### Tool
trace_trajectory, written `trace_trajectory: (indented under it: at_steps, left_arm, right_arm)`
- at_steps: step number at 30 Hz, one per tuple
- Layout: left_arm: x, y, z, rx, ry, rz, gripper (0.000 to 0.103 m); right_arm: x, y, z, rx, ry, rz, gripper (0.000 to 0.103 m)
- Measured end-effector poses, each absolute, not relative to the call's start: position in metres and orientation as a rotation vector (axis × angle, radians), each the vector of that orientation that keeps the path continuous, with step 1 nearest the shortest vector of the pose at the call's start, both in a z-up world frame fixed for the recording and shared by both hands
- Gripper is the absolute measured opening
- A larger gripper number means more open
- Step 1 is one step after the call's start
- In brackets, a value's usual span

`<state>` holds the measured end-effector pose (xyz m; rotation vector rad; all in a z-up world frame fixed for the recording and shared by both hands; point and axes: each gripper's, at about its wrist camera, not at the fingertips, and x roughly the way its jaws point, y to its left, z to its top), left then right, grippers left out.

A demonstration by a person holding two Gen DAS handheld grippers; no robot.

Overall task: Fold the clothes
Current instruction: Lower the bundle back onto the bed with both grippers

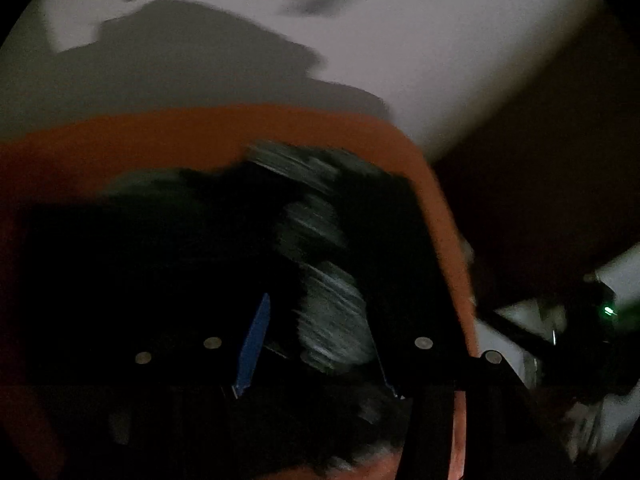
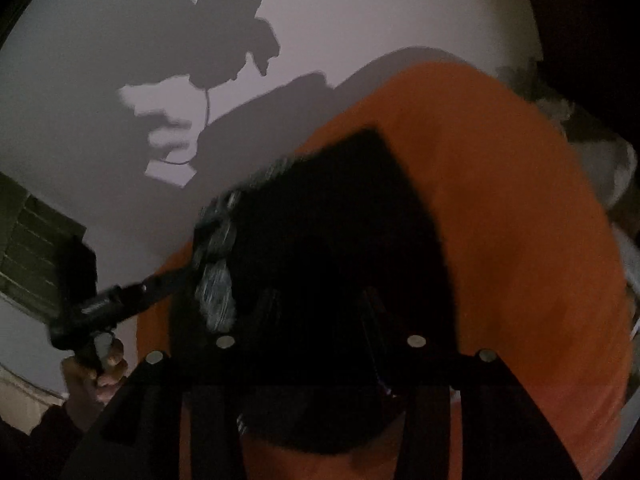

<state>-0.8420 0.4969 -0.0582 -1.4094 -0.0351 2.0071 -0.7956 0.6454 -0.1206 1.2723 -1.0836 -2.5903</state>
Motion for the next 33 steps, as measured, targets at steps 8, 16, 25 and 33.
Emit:
trace_trajectory:
  at_steps: [8,16,25,33]
  left_arm:
    - [-0.849,0.464,-0.13,-1.543,-0.015,2.049,0.033]
    - [-0.841,0.442,-0.08,-1.505,-0.074,2.071,0.036]
    - [-0.813,0.521,-0.12,-1.518,0.214,1.896,0.036]
    - [-0.759,0.496,-0.085,-1.509,0.162,1.768,0.038]
  right_arm:
    - [-0.771,0.612,-0.205,1.504,-1.181,-2.527,0.008]
    - [-0.725,0.641,-0.164,1.364,-1.172,-2.718,0.011]
    - [-0.727,0.638,-0.177,1.524,-1.081,-2.707,0.023]
    - [-0.713,0.628,-0.186,1.525,-0.7,-2.784,0.026]
